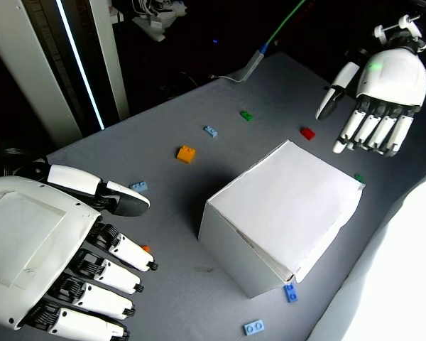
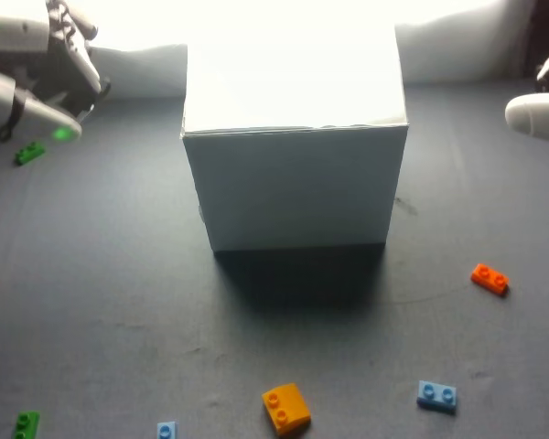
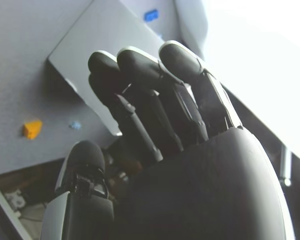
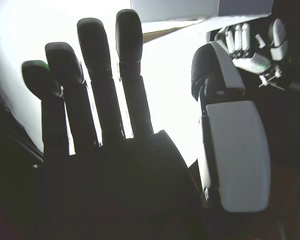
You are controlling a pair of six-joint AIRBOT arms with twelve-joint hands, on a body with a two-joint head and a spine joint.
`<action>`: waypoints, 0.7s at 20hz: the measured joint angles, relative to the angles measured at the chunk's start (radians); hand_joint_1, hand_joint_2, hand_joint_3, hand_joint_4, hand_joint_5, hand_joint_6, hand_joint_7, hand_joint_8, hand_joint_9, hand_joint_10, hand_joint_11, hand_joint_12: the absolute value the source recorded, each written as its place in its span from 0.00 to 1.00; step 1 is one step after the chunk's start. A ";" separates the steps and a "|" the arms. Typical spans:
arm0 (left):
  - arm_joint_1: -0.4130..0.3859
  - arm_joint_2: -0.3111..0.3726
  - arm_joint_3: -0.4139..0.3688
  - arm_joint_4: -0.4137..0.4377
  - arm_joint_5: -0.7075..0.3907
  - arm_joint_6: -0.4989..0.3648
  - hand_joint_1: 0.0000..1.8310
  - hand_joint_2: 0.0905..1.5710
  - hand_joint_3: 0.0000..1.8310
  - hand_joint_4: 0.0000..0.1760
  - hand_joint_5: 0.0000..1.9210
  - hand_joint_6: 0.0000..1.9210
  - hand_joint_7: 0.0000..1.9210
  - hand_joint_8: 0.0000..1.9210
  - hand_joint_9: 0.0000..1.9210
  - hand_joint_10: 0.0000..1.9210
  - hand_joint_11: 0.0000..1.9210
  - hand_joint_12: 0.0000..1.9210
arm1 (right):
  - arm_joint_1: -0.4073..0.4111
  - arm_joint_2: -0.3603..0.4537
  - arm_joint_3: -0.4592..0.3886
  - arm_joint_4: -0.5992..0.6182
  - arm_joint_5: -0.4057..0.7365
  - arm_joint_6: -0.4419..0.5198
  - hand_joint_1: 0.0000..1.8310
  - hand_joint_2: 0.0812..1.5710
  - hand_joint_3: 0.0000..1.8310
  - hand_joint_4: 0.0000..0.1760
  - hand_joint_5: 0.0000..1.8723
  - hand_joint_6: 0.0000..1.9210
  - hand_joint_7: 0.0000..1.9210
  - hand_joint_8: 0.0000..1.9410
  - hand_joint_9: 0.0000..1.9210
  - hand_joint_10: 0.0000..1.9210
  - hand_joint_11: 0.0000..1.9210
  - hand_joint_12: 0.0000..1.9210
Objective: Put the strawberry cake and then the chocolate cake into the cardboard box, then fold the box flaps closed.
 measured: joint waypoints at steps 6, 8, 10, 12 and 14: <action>0.068 0.040 -0.083 -0.024 -0.009 0.025 0.13 0.93 0.00 0.00 0.49 0.90 0.59 0.89 0.59 0.97 0.48 1.00 | -0.005 0.000 -0.007 -0.027 -0.006 0.000 0.01 0.84 0.01 1.00 0.72 0.95 0.80 1.00 0.84 1.00 0.84 1.00; 0.068 0.051 -0.099 -0.027 -0.012 0.031 0.12 0.93 0.00 0.00 0.49 0.91 0.58 0.88 0.58 0.96 0.48 0.99 | -0.005 0.000 -0.009 -0.054 -0.009 0.000 0.02 0.85 0.01 1.00 0.72 0.97 0.81 1.00 0.85 1.00 0.86 1.00; 0.072 0.051 -0.095 -0.026 -0.010 0.037 0.13 0.93 0.00 0.00 0.49 0.90 0.58 0.87 0.56 0.95 0.46 1.00 | -0.006 0.000 -0.011 -0.072 -0.023 0.000 0.03 0.85 0.01 1.00 0.71 0.96 0.81 1.00 0.84 1.00 0.85 1.00; 0.072 0.051 -0.084 -0.027 -0.009 0.051 0.13 0.93 0.00 0.00 0.48 0.90 0.57 0.87 0.55 0.97 0.46 1.00 | -0.006 -0.006 -0.011 -0.106 -0.042 0.000 0.03 0.84 0.00 1.00 0.70 0.94 0.79 1.00 0.83 1.00 0.84 1.00; 0.084 0.051 -0.083 -0.033 -0.012 0.066 0.12 0.94 0.00 0.00 0.48 0.93 0.56 0.88 0.55 0.97 0.46 1.00 | -0.011 -0.012 -0.013 -0.203 -0.063 0.019 0.04 0.84 0.00 1.00 0.71 0.93 0.79 1.00 0.83 1.00 0.83 1.00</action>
